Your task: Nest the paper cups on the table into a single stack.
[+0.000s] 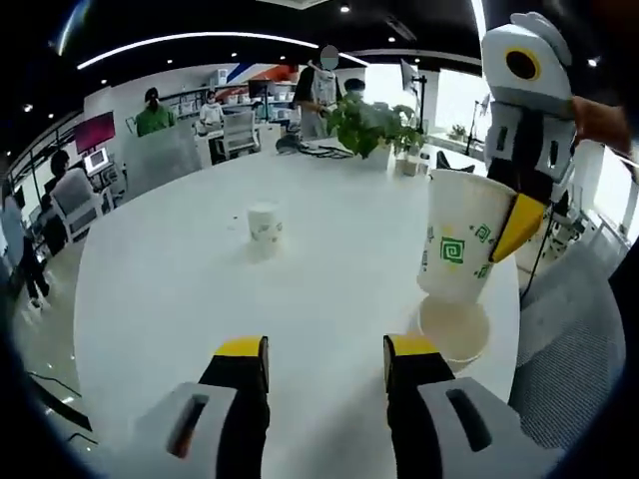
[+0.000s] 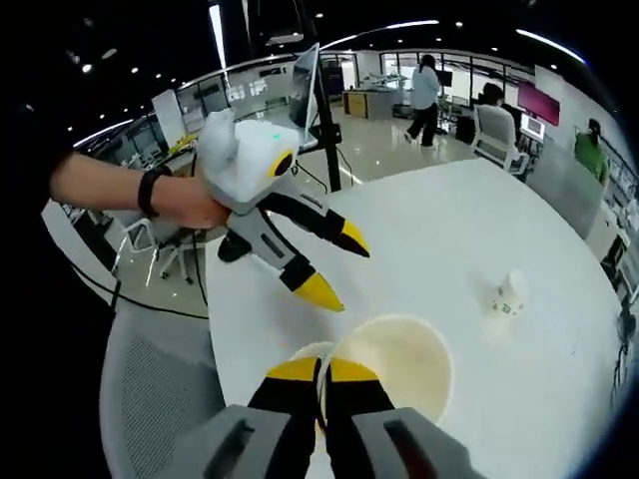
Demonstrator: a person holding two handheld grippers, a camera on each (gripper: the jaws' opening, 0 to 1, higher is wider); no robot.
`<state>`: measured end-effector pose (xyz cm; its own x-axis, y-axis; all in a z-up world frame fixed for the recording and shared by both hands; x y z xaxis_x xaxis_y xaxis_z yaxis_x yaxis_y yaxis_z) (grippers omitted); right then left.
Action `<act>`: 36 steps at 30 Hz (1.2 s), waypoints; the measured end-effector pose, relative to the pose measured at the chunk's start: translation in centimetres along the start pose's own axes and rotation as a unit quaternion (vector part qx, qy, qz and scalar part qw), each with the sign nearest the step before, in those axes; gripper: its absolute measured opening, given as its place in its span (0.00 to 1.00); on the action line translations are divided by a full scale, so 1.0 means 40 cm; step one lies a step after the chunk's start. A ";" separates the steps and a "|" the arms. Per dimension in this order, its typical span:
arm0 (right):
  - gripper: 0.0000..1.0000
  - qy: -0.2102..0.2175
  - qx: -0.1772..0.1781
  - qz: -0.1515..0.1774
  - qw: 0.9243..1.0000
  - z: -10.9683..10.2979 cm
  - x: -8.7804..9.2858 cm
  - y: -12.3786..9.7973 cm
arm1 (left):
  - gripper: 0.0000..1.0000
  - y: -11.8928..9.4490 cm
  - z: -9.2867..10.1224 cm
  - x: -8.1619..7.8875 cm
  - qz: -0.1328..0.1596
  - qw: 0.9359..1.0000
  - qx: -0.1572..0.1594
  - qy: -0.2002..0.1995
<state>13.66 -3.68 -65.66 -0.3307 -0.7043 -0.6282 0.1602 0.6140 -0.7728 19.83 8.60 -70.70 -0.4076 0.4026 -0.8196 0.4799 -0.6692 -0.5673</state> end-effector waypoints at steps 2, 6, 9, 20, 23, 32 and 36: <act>0.00 -0.017 0.002 -0.013 1.000 -0.012 0.001 0.003 | 0.44 -0.002 0.003 0.001 -0.001 1.000 -0.002 -0.001; 0.00 -0.035 0.000 -0.023 0.999 -0.020 0.000 0.014 | 0.44 -0.001 -0.001 0.009 -0.003 1.000 -0.003 0.001; 0.00 -0.052 0.000 -0.031 0.998 -0.022 -0.002 0.024 | 0.44 -0.001 -0.003 0.014 -0.005 1.000 -0.004 0.000; 0.00 -0.094 -0.007 -0.064 0.993 -0.052 0.007 0.056 | 0.43 -0.003 -0.001 0.026 -0.009 1.000 -0.006 -0.002; 0.00 -0.100 -0.009 -0.071 0.992 -0.059 0.011 0.064 | 0.43 -0.001 0.003 0.030 -0.010 1.000 -0.002 0.000; 0.00 -0.112 -0.014 -0.092 0.989 -0.052 0.029 0.102 | 0.43 0.002 0.005 0.033 -0.013 1.000 -0.001 0.003; 0.00 -0.109 -0.019 -0.097 0.989 -0.064 0.034 0.118 | 0.43 0.003 -0.001 0.037 -0.015 1.000 -0.001 0.002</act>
<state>11.58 -0.83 -69.94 -0.1429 -0.8675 -0.4764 0.0772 0.4701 -0.8792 19.34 9.14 -71.99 -0.4185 0.4250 -0.8027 0.4684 -0.6562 -0.5916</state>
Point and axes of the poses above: the point that each gripper's makers call its tool centre point, and the gripper's own axes: y roughly forward along the fingers, z roughly to its right, x roughly out of its underside, the point moved 5 cm from there along -y, roughly backward along the fingers, and after that the axes turned 2 degrees about -y, right-handed, at the moved point
